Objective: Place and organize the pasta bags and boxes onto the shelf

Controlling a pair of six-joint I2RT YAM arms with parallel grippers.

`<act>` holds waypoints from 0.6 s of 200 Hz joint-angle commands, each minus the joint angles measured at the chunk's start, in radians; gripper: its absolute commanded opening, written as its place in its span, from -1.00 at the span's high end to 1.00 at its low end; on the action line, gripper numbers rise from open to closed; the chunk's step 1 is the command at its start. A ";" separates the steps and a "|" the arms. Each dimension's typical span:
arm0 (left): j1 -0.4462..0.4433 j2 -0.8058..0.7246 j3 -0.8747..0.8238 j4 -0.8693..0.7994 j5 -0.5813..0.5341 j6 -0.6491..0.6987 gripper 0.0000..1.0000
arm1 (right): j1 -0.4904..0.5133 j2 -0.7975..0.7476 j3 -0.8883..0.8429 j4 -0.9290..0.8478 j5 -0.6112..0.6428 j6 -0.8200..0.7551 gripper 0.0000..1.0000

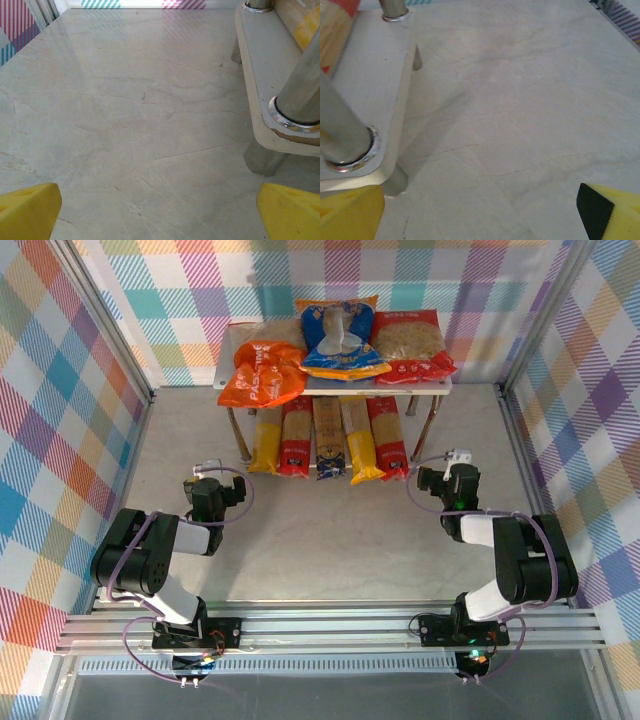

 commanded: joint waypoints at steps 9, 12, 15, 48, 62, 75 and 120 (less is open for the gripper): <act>0.006 0.001 0.017 0.007 0.000 -0.009 -1.00 | 0.017 0.060 -0.069 0.263 -0.043 -0.065 -0.98; 0.007 0.001 0.016 0.007 0.001 -0.009 -1.00 | 0.017 0.045 -0.062 0.214 -0.045 -0.058 -0.98; 0.007 0.001 0.017 0.007 0.001 -0.009 -1.00 | 0.015 0.030 -0.056 0.180 -0.052 -0.051 -0.98; 0.009 0.001 0.018 0.006 0.001 -0.009 -1.00 | -0.038 0.035 -0.024 0.133 -0.117 -0.012 -0.98; 0.010 0.001 0.021 0.001 0.002 -0.011 -1.00 | -0.038 0.036 -0.025 0.132 -0.119 -0.012 -0.98; 0.013 0.001 0.022 -0.003 0.005 -0.015 -1.00 | -0.039 0.036 -0.025 0.133 -0.118 -0.013 -0.98; 0.019 0.000 0.026 -0.011 0.007 -0.022 -1.00 | -0.040 0.037 -0.026 0.138 -0.118 -0.014 -0.97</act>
